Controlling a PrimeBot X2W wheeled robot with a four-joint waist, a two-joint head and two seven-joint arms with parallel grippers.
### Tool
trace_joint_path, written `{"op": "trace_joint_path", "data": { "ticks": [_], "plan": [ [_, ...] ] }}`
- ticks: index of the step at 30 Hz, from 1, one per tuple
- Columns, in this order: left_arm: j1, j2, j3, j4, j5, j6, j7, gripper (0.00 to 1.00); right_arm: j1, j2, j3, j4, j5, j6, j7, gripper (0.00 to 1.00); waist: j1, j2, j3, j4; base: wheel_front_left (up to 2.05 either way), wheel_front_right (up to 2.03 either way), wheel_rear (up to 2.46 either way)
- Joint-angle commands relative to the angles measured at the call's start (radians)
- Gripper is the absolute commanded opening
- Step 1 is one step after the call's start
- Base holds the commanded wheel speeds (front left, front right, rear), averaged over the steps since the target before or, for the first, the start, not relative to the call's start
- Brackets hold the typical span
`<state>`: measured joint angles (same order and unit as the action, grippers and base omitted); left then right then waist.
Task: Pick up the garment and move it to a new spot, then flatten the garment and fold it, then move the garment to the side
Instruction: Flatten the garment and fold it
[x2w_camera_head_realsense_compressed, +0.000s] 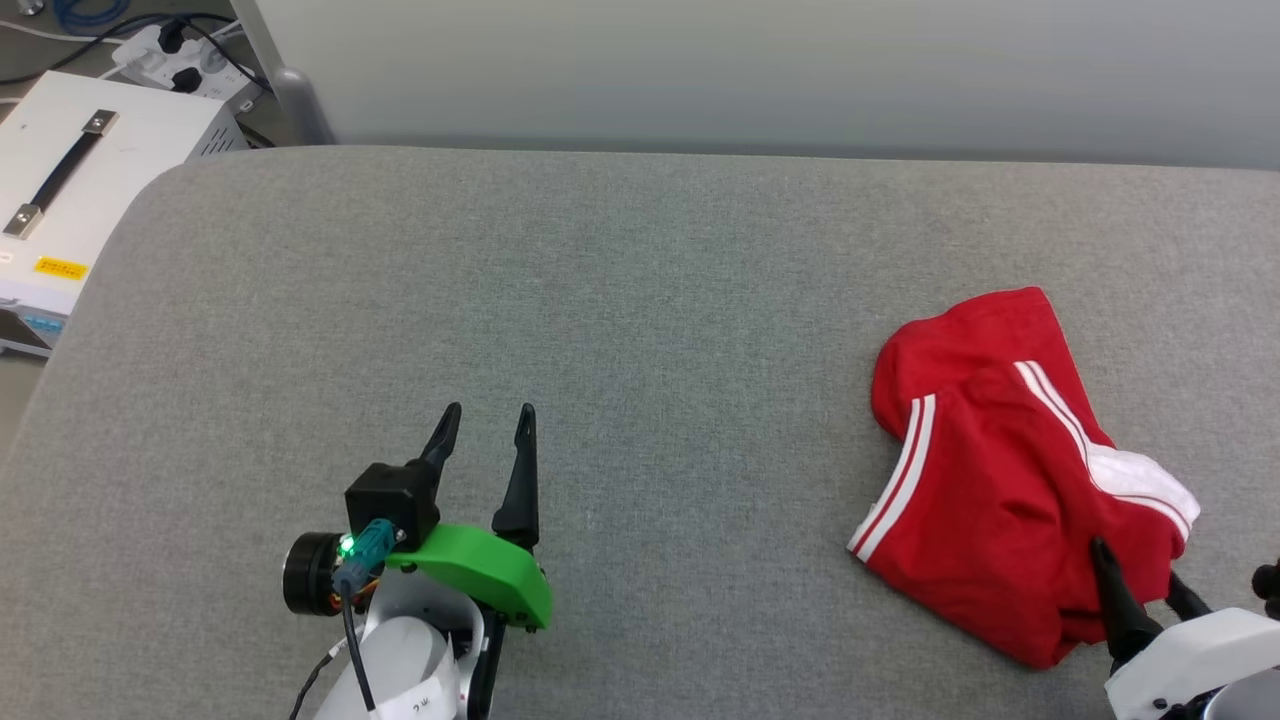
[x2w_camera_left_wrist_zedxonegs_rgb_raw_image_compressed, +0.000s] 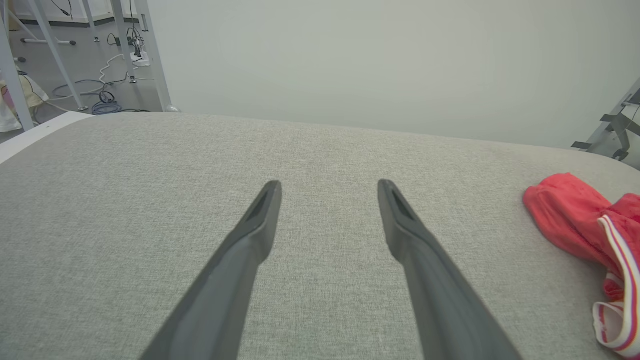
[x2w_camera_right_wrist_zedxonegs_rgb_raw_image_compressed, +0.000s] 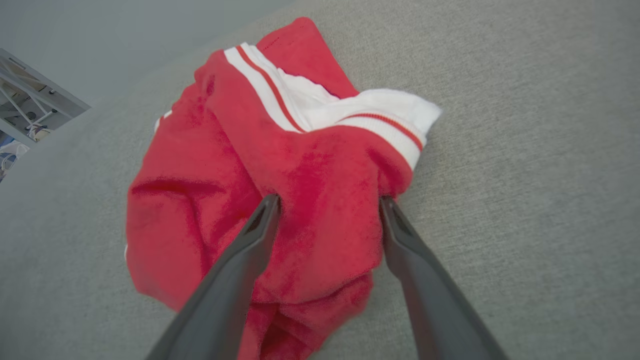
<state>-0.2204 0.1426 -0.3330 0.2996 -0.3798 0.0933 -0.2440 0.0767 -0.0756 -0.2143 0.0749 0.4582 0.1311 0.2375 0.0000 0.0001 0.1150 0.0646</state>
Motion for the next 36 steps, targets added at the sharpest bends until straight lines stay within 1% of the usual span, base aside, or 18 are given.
{"op": "trace_joint_path", "data": {
  "ticks": [1, 4, 6, 8, 11, 13, 15, 20, 24, 26, 31, 33, 36],
  "plan": [
    [0.017, 0.006, -0.002, 0.001, -0.008, 0.005, 0.004, 1.00, -0.004, 0.004, -0.010, -0.014, -0.015, 0.000, -0.047, 1.00, 0.0000, -0.0001, -0.011, 0.002, 0.00, 0.00, 0.00],
    [0.023, 0.009, -0.005, 0.002, -0.011, 0.005, 0.006, 1.00, -0.002, 0.013, -0.020, -0.039, -0.043, 0.000, -0.130, 1.00, 0.0000, -0.0001, -0.025, 0.006, 0.00, 0.00, 0.00],
    [0.027, 0.011, -0.007, 0.000, -0.012, 0.006, 0.007, 1.00, 0.003, 0.017, -0.024, -0.053, -0.056, 0.000, -0.154, 1.00, 0.0000, -0.0001, -0.031, 0.009, 0.00, 0.00, 0.00],
    [0.031, 0.013, -0.008, -0.003, -0.013, 0.008, 0.007, 1.00, 0.004, 0.019, -0.028, -0.064, -0.062, 0.000, -0.162, 1.00, 0.0000, -0.0001, -0.037, 0.012, 0.00, 0.00, 0.00],
    [0.036, 0.015, -0.009, -0.007, -0.015, 0.011, 0.008, 1.00, 0.006, 0.021, -0.038, -0.084, -0.070, 0.000, -0.136, 1.00, 0.0000, -0.0001, -0.043, 0.015, 0.00, 0.00, 0.00],
    [0.039, 0.015, -0.009, -0.010, -0.017, 0.013, 0.008, 1.00, 0.006, 0.018, -0.052, -0.097, -0.080, 0.000, -0.092, 1.00, 0.0000, -0.0001, -0.045, 0.017, 0.00, 0.00, 0.00],
    [0.042, 0.016, -0.008, -0.014, -0.020, 0.017, 0.008, 1.00, -0.004, 0.001, -0.057, -0.100, -0.079, 0.000, -0.031, 1.00, 0.0000, -0.0001, -0.046, 0.017, 0.00, 0.00, 0.00],
    [0.035, 0.013, -0.013, -0.024, -0.022, 0.020, 0.010, 1.00, -0.057, -0.096, -0.054, -0.038, -0.058, 0.000, 0.159, 1.00, 0.0000, -0.0001, -0.029, 0.025, 0.00, 0.00, 0.00],
    [0.016, 0.007, -0.020, -0.031, -0.019, 0.018, 0.008, 1.00, -0.114, -0.172, -0.064, 0.033, -0.042, 0.000, 0.276, 1.00, 0.0000, -0.0001, 0.006, 0.040, 0.00, 0.00, 0.00],
    [0.005, 0.004, -0.023, -0.036, -0.017, 0.018, 0.006, 1.00, -0.150, -0.213, -0.057, 0.071, -0.036, 0.000, 0.312, 1.00, 0.0000, -0.0001, 0.031, 0.046, 0.00, 0.00, 0.00],
    [-0.029, -0.003, -0.029, -0.037, -0.009, 0.016, 0.000, 1.00, -0.242, -0.280, -0.014, 0.178, -0.010, 0.000, 0.366, 1.00, 0.0000, -0.0001, 0.093, 0.060, 0.00, 0.00, 0.00],
    [-0.041, -0.007, -0.031, -0.033, -0.008, 0.015, -0.002, 1.00, -0.267, -0.294, 0.016, 0.224, 0.002, 0.000, 0.385, 1.00, 0.0000, -0.0001, 0.111, 0.065, 0.00, 0.00, 0.00],
    [-0.053, -0.013, -0.033, -0.024, -0.006, 0.013, -0.006, 1.00, -0.272, -0.301, 0.061, 0.297, 0.019, 0.000, 0.451, 1.00, 0.0000, -0.0001, 0.124, 0.073, 0.00, 0.00, 0.00]
  ]
}}
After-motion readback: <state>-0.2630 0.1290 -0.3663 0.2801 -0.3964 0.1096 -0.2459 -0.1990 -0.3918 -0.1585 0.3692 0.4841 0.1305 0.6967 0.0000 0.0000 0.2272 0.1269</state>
